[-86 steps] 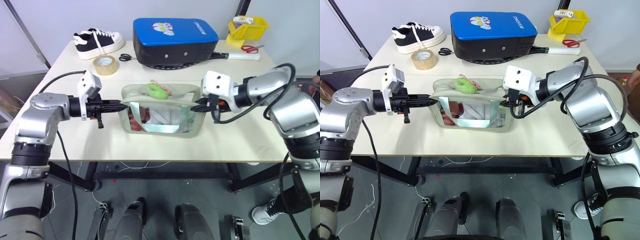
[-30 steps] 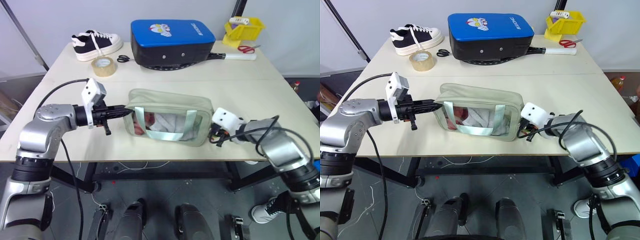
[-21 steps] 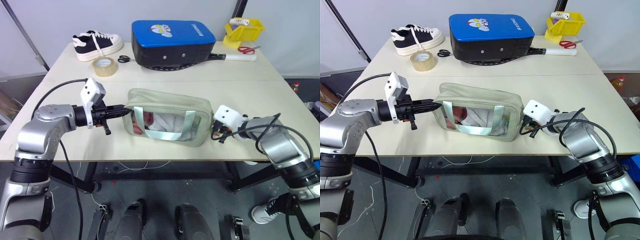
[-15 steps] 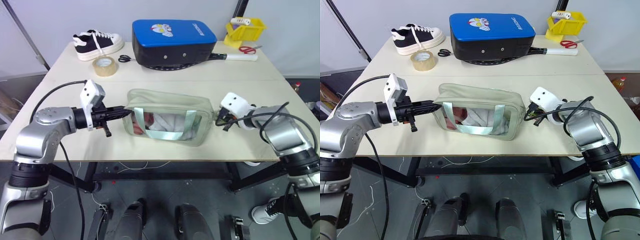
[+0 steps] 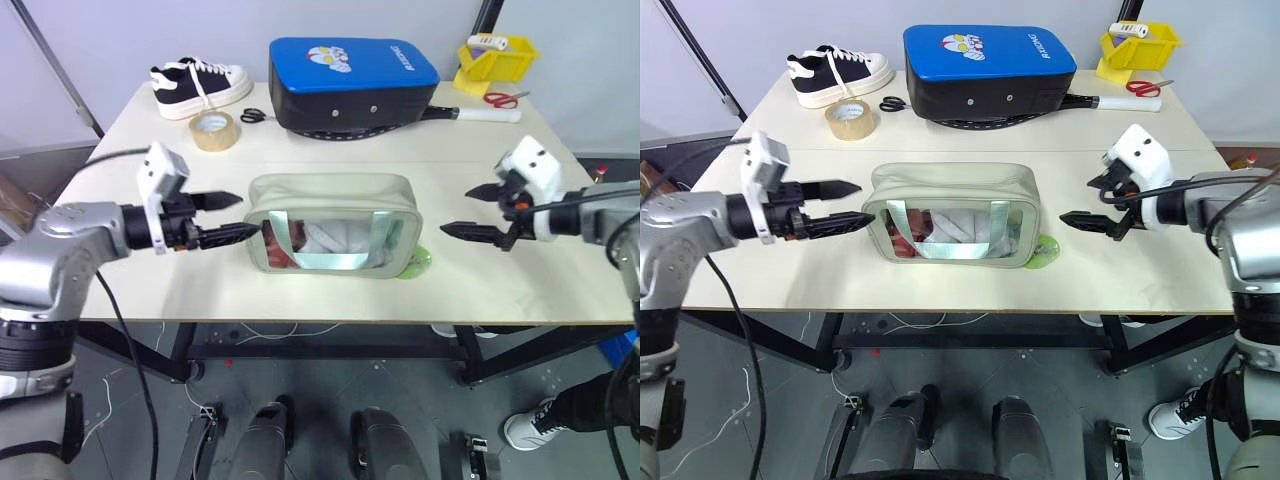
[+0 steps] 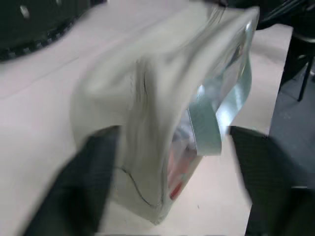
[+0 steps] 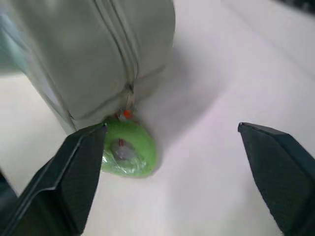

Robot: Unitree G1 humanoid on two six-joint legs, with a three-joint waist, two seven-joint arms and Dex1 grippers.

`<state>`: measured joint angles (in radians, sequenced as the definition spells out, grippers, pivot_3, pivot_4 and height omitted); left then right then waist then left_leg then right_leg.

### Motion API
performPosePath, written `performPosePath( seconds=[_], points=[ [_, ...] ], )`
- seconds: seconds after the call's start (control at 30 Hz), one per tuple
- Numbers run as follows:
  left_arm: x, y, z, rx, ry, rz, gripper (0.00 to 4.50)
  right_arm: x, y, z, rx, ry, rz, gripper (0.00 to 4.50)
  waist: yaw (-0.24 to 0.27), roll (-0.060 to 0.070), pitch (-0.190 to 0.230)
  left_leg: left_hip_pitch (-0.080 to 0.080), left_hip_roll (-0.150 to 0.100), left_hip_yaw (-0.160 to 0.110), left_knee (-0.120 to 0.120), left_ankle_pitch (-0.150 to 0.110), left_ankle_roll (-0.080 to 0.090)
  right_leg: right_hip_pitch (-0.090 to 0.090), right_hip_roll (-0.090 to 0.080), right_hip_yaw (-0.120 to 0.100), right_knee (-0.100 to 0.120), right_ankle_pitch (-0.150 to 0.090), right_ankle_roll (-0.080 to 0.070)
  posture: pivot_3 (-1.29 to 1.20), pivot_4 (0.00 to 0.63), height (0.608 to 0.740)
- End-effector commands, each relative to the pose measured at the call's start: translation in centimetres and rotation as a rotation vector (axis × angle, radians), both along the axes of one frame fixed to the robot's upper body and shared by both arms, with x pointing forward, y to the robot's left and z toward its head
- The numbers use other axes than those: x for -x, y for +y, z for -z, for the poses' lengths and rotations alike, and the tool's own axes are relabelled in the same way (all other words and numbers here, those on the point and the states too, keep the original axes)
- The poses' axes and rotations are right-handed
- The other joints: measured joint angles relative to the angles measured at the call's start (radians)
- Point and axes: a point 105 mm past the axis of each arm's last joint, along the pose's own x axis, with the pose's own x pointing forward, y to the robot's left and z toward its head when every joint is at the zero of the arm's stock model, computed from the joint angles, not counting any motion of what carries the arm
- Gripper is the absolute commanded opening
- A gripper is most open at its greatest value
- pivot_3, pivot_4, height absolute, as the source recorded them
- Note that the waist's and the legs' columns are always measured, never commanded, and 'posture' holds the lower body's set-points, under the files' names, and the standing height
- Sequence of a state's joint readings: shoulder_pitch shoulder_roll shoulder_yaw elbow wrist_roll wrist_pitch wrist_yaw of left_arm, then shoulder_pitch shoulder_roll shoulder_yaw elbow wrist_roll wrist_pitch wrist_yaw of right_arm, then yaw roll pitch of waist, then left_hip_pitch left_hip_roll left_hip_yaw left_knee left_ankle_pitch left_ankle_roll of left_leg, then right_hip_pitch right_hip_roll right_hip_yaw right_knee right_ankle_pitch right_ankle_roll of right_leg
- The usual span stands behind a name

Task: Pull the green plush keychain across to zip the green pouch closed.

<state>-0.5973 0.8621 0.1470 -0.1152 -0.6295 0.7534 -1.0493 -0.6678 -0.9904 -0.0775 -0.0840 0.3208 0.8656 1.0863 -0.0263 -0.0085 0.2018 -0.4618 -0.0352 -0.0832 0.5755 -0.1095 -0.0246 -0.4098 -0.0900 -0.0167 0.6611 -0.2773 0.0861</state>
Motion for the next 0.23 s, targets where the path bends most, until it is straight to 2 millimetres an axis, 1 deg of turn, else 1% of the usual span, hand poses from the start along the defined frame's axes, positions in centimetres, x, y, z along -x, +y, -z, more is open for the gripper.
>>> performPosePath(
  seconds=[0.03, 0.1, 0.17, 0.23],
  points=[
    [1.5, 2.0, -2.4, -0.015, -0.039, 0.014, 4.41, 2.0, 1.6, -3.4, -0.069, -0.105, -0.15, 4.5, -0.002, 0.001, 0.0, 0.0, 0.0, 0.001, 0.0, 0.0, 0.0, -0.001, 0.0, 0.001, 0.0, 0.0, 0.0, 0.0, 0.15, 0.724],
    [2.4, 3.0, -2.7, -0.022, -0.012, 0.03, 4.41, 3.3, 2.6, -3.9, -0.097, -0.121, -0.23, 4.5, 0.0, 0.001, 0.001, -0.001, 0.0, 0.001, -0.001, 0.0, 0.0, -0.002, 0.0, 0.001, 0.0, 0.0, 0.0, 0.0, 0.15, 0.724],
    [3.1, 3.6, -2.8, -0.024, 0.007, 0.051, 4.41, 4.0, 3.1, -3.9, -0.102, -0.119, -0.267, 4.5, 0.003, 0.001, 0.001, -0.001, 0.0, 0.001, -0.002, -0.001, 0.001, -0.002, 0.0, 0.001, -0.001, 0.0, 0.0, 0.0, 0.15, 0.724],
    [3.0, 4.2, -2.9, -0.034, 0.011, 0.016, 4.41, 4.5, 3.4, -3.6, -0.095, -0.113, -0.294, 4.5, 0.006, 0.001, 0.001, -0.001, 0.0, 0.001, -0.002, -0.001, 0.001, -0.002, -0.001, 0.002, -0.002, 0.0, 0.0, 0.0, 0.15, 0.724]
  ],
)
